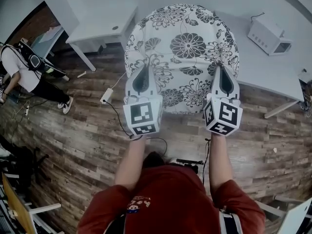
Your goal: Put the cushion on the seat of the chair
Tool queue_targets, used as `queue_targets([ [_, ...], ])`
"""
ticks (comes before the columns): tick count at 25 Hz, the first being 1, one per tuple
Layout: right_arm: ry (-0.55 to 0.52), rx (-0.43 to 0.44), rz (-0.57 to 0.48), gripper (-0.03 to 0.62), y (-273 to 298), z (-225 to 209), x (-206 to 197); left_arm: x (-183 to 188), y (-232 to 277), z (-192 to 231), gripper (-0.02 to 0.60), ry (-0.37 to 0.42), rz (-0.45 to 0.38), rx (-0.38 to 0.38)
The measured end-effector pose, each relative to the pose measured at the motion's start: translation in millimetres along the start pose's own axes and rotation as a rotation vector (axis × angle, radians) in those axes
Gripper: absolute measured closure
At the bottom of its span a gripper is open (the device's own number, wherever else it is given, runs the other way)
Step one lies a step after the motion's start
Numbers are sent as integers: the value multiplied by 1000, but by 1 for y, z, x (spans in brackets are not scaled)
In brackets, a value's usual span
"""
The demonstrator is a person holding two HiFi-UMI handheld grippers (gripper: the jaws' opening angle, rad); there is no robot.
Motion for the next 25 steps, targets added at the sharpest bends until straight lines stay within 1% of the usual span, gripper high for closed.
queue_targets([
  [6,-22,7,4,562,4,2,-4,-4,2,2,552,-6,0,0],
  [12,-41,-14,-26,562,0,2,-3,-4,1,3,552,-12,-44,-22],
  [25,-72,-39,-87,562,-3,7,-10,-11,2,6,552,-11,-121,-32],
])
Point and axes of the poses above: the fingertips, and each gripper's own axes: y forward along the fingers, z to its left, x out of its top, the point moved 7 cm from there along -y, backward along the fingers, and after that the axes turned 6 degrees about -y, right-handed, at the moved point
